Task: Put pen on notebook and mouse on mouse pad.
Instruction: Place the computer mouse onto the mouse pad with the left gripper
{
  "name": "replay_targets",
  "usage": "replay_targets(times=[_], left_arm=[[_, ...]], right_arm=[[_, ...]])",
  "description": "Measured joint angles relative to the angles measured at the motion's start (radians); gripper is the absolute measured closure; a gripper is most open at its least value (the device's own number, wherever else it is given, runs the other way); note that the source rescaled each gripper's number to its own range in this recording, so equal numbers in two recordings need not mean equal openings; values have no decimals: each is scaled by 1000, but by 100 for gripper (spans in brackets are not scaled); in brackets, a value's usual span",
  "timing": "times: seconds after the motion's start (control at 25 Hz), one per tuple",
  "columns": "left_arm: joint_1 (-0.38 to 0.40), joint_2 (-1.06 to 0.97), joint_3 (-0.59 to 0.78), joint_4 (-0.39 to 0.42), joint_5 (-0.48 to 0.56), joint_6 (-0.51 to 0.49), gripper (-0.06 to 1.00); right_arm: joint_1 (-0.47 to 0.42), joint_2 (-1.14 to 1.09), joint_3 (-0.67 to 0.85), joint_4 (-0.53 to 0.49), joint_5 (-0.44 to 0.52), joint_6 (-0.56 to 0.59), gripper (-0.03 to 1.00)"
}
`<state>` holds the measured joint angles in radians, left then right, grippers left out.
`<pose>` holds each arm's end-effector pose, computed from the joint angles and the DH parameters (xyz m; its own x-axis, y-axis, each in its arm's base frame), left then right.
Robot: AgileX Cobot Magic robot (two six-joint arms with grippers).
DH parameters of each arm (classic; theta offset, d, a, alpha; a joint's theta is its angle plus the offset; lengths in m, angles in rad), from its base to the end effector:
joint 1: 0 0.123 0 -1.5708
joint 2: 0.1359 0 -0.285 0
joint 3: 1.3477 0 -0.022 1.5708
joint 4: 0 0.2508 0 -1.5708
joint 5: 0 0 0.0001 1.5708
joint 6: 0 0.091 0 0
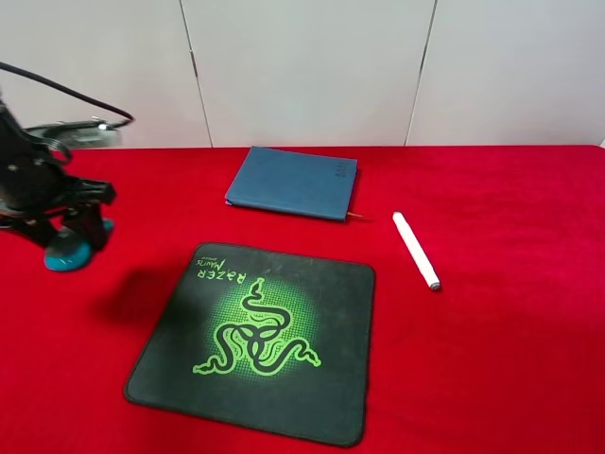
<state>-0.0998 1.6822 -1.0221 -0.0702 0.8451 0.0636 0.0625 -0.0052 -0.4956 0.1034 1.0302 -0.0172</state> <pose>0.3043 -0.0353 0.1921 -0.9813 0.1153 -0.1543 0.1242 0.9910 -0.0492 -0.0046 0.0078 0.2789 -0.4298 0.0092 -0.9029 -0.1267 0.9894 0.0704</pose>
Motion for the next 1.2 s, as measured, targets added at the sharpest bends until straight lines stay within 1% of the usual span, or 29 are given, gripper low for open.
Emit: replay_targets(times=[0.32, 0.52, 0.68, 0.8, 0.96, 1.08, 1.2], left_arm=[[-258, 0, 0, -1, -27, -71, 94], [-423, 0, 0, -1, -92, -123, 94], [-531, 0, 0, -3, -141, -173, 94], [-592, 0, 0, -4, -164, -202, 94], [-656, 0, 0, -4, -190, -228, 94], [-682, 1, 0, -4, -202, -265, 94], [-684, 18, 0, -3, -204, -281, 94]], right_arm=[[0, 0, 0, 0, 0, 0, -3], [0, 0, 0, 0, 0, 0, -3], [0, 0, 0, 0, 0, 0, -3], [0, 0, 0, 0, 0, 0, -3], [0, 0, 0, 0, 0, 0, -3], [0, 0, 0, 0, 0, 0, -3], [0, 0, 0, 0, 0, 0, -3]])
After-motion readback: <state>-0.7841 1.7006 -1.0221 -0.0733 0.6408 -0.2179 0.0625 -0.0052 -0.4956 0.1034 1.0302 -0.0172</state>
